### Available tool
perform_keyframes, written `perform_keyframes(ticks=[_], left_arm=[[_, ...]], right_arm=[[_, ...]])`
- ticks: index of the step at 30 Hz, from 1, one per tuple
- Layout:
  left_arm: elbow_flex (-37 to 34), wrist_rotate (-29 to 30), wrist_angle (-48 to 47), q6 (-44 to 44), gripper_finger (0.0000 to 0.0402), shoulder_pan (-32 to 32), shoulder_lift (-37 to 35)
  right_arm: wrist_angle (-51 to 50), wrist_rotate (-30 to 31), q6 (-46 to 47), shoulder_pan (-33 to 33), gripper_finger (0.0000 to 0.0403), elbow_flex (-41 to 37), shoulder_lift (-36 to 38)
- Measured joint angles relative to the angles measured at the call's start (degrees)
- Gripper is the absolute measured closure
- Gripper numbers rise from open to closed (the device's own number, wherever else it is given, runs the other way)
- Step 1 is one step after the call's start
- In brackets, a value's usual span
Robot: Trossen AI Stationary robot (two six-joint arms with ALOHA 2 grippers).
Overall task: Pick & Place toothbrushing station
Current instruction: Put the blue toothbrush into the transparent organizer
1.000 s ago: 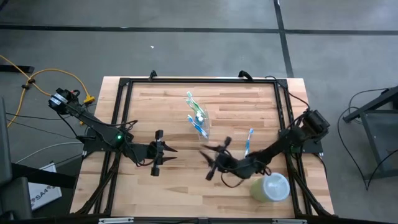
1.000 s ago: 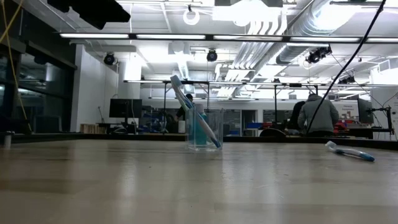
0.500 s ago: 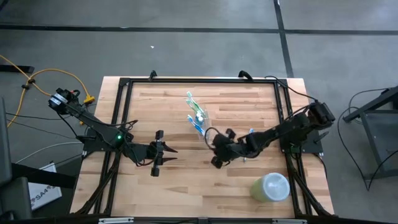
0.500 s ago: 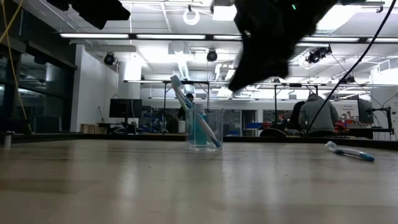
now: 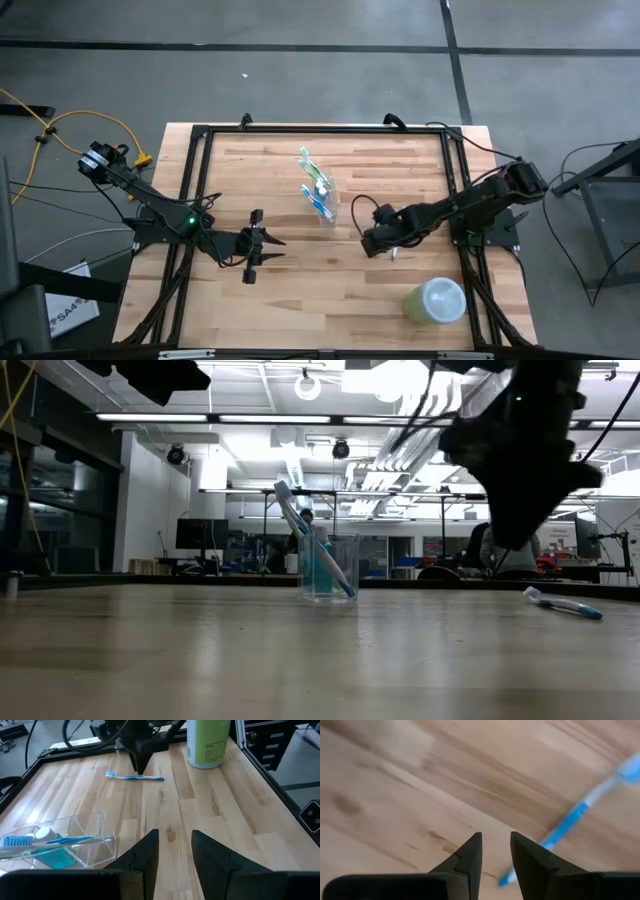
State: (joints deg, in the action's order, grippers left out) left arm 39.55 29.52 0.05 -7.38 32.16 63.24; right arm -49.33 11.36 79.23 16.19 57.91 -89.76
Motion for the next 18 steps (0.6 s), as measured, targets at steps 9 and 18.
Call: perform_keyframes(ticks=[9, 18], left_arm=[[0.0, 0.0, 0.0, -0.2, 0.0291, 0.0, 0.0], [0.0, 0.0, -0.9, -0.4, 0.0291, 0.0, 0.0]], right_arm=[[-4.6, -2.9, 13.8, -2.6, 0.0310, 0.0, -0.2], [-7.0, -5.5, 19.1, -5.7, 0.0310, 0.0, -0.6]])
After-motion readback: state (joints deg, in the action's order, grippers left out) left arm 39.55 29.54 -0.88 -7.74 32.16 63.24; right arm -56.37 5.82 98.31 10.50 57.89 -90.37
